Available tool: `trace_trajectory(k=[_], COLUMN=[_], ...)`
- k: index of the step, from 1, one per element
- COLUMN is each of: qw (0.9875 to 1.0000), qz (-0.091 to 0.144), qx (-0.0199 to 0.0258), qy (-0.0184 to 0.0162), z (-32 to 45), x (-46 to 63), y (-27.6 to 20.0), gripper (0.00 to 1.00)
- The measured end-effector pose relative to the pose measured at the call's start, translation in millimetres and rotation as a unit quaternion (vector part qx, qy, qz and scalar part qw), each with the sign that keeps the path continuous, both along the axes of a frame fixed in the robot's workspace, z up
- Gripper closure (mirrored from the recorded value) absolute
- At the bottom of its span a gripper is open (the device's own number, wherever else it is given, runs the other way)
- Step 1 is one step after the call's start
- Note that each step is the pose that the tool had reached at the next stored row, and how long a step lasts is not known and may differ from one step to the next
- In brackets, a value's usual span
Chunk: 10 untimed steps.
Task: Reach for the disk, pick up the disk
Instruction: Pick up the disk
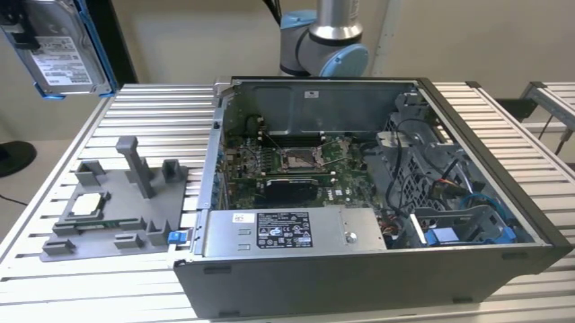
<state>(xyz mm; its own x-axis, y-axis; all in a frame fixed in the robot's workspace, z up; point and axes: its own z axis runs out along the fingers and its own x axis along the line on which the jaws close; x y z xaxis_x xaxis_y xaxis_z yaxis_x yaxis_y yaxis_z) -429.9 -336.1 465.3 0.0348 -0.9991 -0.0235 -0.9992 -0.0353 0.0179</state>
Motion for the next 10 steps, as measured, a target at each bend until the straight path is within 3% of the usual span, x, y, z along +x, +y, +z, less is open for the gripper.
trace_trajectory(k=[10], qw=[1.0000], qz=[0.000], qx=[0.0000], qy=[0.0000], z=[0.0], x=[17.2], y=[0.0], gripper=[1.00])
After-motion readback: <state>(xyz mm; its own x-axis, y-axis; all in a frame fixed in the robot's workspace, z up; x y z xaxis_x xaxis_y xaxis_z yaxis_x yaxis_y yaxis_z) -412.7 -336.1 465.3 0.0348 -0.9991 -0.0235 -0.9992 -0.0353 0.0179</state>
